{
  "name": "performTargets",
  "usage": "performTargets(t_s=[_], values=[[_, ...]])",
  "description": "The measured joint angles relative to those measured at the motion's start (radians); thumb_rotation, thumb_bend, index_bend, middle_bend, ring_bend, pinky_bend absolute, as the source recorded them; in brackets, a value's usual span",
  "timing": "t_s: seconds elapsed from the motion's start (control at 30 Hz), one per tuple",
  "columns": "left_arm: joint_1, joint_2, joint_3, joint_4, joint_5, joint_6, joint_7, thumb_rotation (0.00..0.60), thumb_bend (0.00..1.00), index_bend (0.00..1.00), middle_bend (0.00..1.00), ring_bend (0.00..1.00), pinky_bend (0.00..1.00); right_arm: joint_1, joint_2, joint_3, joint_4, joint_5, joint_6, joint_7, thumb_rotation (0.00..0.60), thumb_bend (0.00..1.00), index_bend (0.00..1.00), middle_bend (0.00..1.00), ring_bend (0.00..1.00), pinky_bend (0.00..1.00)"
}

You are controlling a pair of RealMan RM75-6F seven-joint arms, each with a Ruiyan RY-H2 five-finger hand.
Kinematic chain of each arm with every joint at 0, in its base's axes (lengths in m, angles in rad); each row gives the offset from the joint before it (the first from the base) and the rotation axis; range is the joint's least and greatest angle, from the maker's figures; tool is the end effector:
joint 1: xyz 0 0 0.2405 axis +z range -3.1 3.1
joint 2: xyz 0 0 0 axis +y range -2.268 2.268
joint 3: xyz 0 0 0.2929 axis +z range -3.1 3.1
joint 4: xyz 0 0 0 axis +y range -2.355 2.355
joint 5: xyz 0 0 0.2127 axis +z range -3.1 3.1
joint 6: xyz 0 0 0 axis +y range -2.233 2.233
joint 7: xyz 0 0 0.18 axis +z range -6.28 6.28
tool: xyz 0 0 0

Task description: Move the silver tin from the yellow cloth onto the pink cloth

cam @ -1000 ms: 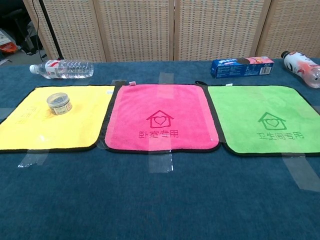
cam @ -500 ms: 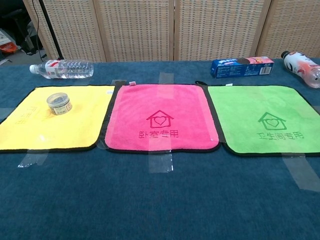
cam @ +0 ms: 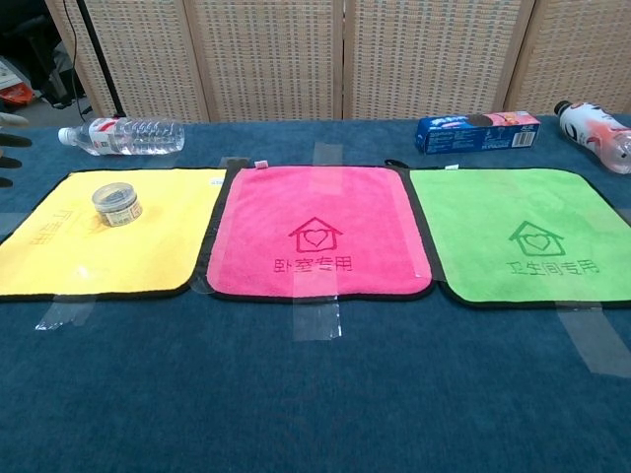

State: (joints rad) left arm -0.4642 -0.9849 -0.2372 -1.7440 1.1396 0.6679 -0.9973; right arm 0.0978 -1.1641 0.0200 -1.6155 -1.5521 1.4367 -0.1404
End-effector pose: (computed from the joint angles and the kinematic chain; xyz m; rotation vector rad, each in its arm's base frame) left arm -0.2850 0.3466 0.1250 -0.9259 -2.1642 -1.2128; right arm -0.3350 -0.2168 0.1394 1.5164 -0.8545 0.8278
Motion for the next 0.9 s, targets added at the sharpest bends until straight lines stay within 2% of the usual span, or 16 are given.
performTargets(t_s=[0.33, 0.9], values=[[-0.07, -0.063, -0.031, 0.116, -0.126, -0.092, 0.048, 0.6, 0.45, 0.0, 0.0, 0.0, 0.05, 0.007, -0.006, 0.001, 0.008, 0.013, -0.016, -0.003, 0.6, 0.17, 0.21, 0.0, 0.0, 0.17], [-0.121, -0.167, -0.058, 0.255, -0.233, -0.154, 0.157, 0.6, 0.45, 0.0, 0.0, 0.0, 0.05, 0.022, -0.024, 0.002, 0.025, 0.045, -0.06, -0.025, 0.6, 0.17, 0.21, 0.0, 0.0, 0.17]])
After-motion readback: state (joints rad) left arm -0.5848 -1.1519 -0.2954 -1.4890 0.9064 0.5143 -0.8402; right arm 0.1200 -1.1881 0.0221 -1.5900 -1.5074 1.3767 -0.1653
